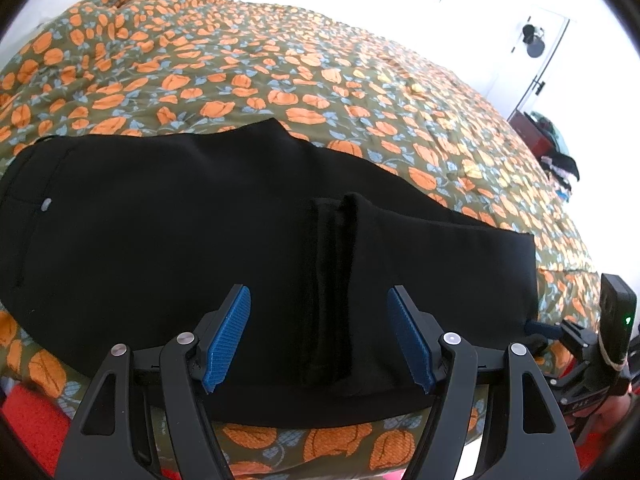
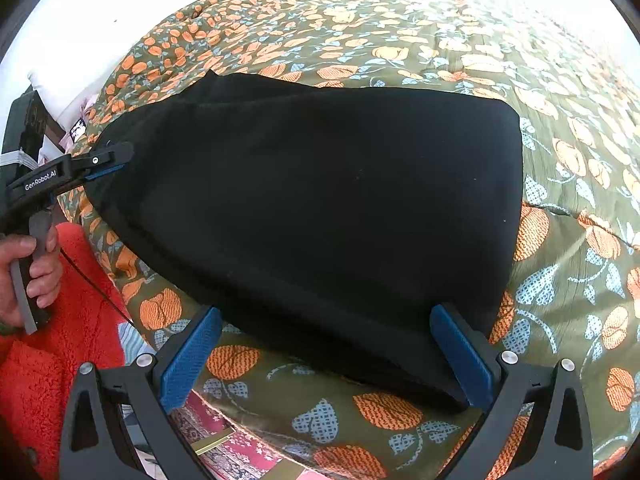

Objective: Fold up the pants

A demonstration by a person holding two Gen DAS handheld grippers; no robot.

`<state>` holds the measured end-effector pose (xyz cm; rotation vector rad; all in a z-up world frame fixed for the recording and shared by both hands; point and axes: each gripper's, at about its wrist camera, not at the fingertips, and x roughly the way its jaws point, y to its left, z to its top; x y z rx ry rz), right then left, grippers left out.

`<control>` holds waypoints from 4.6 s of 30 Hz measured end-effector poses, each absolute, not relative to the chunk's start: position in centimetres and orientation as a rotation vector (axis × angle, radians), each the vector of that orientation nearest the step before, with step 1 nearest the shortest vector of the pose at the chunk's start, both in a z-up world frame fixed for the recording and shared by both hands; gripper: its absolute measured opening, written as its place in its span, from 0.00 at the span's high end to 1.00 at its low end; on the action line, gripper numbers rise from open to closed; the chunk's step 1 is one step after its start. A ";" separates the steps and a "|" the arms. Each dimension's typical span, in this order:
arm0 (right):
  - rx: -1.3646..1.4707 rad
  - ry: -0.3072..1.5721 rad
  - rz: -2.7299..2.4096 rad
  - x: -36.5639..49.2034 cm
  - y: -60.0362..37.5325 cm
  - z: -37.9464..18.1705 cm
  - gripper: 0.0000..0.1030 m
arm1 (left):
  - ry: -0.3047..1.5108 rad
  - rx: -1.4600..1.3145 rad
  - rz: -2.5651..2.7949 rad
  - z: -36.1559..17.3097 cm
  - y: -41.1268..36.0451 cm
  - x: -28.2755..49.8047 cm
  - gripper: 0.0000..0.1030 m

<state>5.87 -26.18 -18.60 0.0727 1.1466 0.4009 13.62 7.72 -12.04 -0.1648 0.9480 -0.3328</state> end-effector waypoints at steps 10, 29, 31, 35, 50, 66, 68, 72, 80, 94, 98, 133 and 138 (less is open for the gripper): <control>0.070 1.148 0.397 5.9 -26.1 -18.5 0.00 | 0.880 -0.286 -0.218 -10.8 13.4 13.3 0.29; 0.060 1.150 0.383 6.1 -25.8 -18.6 0.00 | 0.809 -1.011 0.182 -18.8 37.1 16.5 0.39; 0.058 1.150 0.383 6.1 -25.8 -18.6 0.00 | 0.793 -1.034 0.178 -19.0 37.3 16.5 0.53; 0.046 1.148 0.384 6.0 -25.7 -18.6 0.00 | 0.775 -0.902 0.203 -16.0 36.0 15.1 0.78; 0.162 1.164 0.391 6.8 -27.0 -17.2 0.00 | 0.663 -0.247 -0.319 3.2 12.9 10.3 0.82; 0.698 0.780 0.199 3.6 -43.3 -12.4 0.00 | 0.996 0.008 -0.773 -5.5 -8.1 8.2 0.42; 0.760 0.743 0.275 3.6 -43.8 -12.2 0.00 | 0.899 -0.006 -0.680 -3.7 -5.0 9.0 0.34; 0.837 0.839 0.546 5.3 -39.7 -13.1 0.00 | 0.852 -0.029 -0.419 -4.5 1.2 12.1 0.46; 0.787 1.181 0.613 8.6 -32.4 -18.2 0.05 | 1.126 0.032 -0.433 -14.0 1.5 12.5 0.98; 0.550 1.204 0.564 11.0 -29.0 -14.9 0.82 | 0.819 -0.072 -0.371 -8.4 4.9 10.8 0.45; 0.538 1.108 0.572 10.3 -32.5 -10.7 0.83 | 0.747 -0.114 -0.354 -6.7 6.0 10.7 0.43; 0.085 1.091 0.308 12.1 -30.5 -14.1 0.62 | 0.959 0.116 -0.245 -11.7 3.0 11.9 0.43; 0.066 1.025 0.330 9.5 -30.8 -12.0 0.62 | 0.959 0.119 -0.242 -11.7 3.0 11.9 0.42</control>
